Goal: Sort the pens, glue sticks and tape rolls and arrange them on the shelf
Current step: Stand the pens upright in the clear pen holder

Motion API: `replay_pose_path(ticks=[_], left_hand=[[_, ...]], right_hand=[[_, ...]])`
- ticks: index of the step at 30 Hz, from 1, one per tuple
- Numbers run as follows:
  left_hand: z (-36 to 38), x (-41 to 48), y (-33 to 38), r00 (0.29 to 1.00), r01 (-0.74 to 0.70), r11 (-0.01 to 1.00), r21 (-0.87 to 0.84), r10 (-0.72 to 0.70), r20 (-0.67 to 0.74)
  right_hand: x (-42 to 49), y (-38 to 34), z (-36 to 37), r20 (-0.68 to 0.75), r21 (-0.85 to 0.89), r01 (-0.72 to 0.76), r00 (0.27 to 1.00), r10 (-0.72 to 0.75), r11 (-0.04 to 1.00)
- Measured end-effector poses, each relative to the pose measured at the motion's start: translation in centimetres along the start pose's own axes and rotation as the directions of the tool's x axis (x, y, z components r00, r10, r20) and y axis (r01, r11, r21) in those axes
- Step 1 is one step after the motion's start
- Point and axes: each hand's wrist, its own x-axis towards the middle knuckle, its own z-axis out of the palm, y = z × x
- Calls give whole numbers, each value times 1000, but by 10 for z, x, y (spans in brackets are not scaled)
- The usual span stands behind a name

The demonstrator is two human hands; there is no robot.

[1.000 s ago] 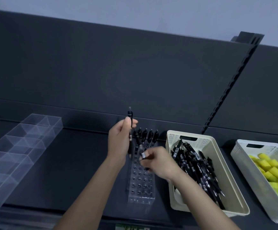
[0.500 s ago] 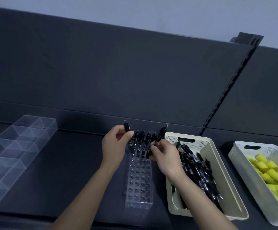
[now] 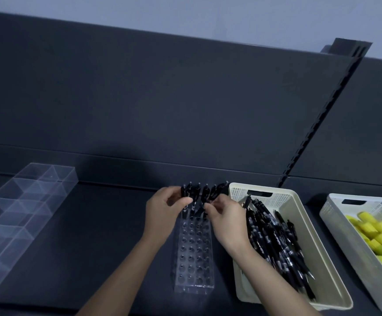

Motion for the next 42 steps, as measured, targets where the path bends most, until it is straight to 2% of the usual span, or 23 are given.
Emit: replay_pose_path(ticks=[4, 10, 13, 19, 22, 27, 32, 42], left_hand=[[1, -9, -13, 994, -28, 983, 180, 8, 110], [4, -1, -16, 999, -16, 949, 316, 2, 44], [4, 4, -14, 997, -26, 929, 370, 0, 71], [2, 13, -11, 983, -130, 807, 575, 28, 182], [0, 15, -11, 981, -133, 807, 575, 25, 192], [-12, 6, -21, 980, -39, 883, 467, -57, 189], [-24, -8, -30, 982, 14, 880, 474, -101, 158], [-42, -15, -28, 978, 67, 897, 437, -145, 148]], right_hand=[[-1, 1, 3, 24, -49, 30, 999, -29, 998], [-3, 2, 10, 27, -102, 72, 997, -69, 992], [-3, 3, 14, 23, -94, 78, 997, -76, 993], [0, 5, 17, 45, -159, 108, 994, -102, 981], [3, 6, 19, 83, -198, 91, 994, -76, 976], [6, 4, 22, 153, -234, 97, 986, -61, 968], [7, 0, 29, 219, -327, 59, 976, 15, 943], [2, -5, 32, 164, -343, -8, 984, 68, 939]])
